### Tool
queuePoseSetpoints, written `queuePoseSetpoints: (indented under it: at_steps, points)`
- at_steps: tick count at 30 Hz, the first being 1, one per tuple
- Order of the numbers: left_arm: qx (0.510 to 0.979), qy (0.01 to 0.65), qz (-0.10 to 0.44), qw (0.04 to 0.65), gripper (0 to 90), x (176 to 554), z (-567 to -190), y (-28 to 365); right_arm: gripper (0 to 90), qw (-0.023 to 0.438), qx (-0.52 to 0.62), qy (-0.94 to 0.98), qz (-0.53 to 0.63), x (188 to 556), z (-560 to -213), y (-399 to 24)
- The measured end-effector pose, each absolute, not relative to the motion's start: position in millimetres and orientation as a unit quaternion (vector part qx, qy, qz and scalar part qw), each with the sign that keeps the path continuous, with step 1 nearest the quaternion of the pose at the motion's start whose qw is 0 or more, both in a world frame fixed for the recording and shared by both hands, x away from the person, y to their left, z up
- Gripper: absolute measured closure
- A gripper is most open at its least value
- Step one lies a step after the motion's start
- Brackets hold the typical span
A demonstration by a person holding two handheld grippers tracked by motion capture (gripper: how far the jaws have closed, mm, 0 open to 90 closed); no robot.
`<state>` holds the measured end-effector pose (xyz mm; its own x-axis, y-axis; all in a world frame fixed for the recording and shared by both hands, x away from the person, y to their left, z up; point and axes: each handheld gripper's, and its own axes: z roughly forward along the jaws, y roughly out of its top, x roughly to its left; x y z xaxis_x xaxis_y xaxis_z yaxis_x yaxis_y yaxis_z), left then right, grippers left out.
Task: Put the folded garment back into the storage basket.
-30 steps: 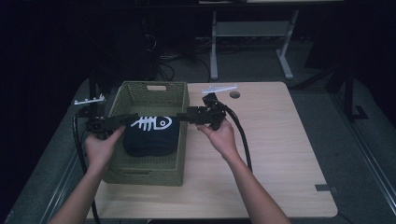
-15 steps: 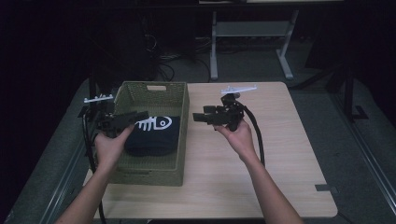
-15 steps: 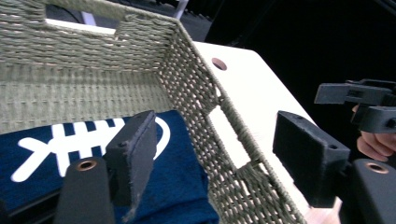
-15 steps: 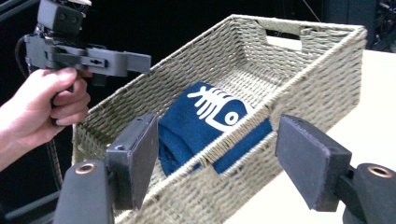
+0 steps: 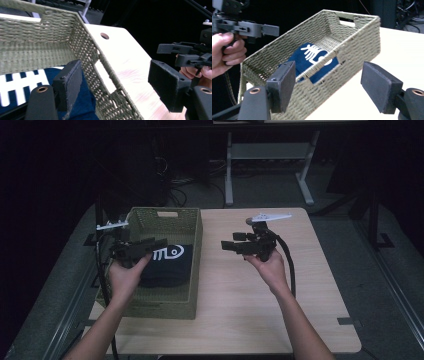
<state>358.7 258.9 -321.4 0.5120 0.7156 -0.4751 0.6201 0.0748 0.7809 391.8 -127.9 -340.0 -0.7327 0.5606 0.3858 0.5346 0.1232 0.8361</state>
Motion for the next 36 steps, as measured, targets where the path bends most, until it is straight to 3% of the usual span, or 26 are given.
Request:
queuePoseSetpoints:
  at_steps: [36]
  points:
    - [0.705, 0.434, 0.007, 0.562, 23.6, 355.2, -313.6, 175.1, 23.2, 0.069, 0.431, 0.729, 0.526, 374.0, -354.9, -219.5]
